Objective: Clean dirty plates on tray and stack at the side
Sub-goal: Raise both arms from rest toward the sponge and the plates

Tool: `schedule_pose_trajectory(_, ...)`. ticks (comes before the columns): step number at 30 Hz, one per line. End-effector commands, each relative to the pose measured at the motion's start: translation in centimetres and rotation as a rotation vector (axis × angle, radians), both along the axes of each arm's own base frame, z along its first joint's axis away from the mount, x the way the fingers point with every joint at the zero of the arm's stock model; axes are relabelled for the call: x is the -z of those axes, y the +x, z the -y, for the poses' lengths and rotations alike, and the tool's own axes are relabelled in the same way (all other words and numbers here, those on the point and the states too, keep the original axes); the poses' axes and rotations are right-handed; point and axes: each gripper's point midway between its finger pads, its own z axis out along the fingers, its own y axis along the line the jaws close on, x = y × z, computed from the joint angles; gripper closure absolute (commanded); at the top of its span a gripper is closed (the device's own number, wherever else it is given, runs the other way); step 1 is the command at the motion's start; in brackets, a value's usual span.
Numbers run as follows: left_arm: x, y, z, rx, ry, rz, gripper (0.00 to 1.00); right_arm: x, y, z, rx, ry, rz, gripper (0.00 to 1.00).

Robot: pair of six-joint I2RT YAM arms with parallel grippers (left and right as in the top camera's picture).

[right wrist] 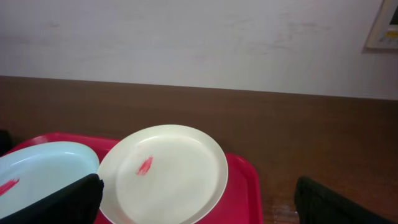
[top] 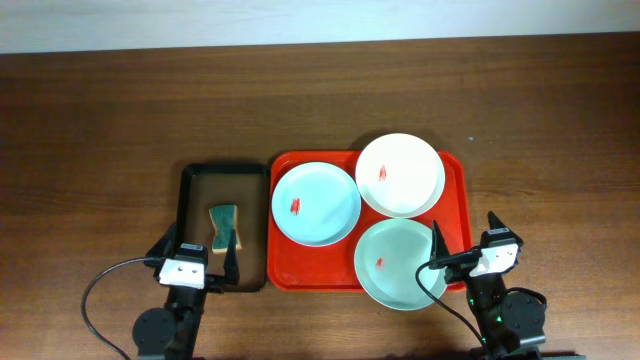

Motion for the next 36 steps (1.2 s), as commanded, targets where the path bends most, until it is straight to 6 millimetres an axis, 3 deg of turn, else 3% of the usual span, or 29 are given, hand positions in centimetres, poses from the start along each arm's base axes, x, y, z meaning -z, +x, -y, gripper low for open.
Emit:
schedule_pose_trajectory(1,0.2,0.0,-0.2,-0.01,0.02,0.0,0.01,0.3,0.0,0.2,0.011,0.002,-0.006,0.01)
schedule_pose_trajectory(32,0.1,0.0,-0.2,-0.01,0.02,0.004,0.01,0.3,0.0,0.2,0.009,0.003,-0.006,0.02)
schedule_pose_trajectory(33,0.1,0.0,-0.2,-0.007,0.02,0.002,0.01,0.3,0.0,0.0,0.003,0.025,-0.009,0.02)
schedule_pose_trajectory(36,0.0,-0.4,1.9,0.118,0.011,0.007,0.01,0.3,-0.1,-0.3,0.007,0.344,-0.052,0.02)
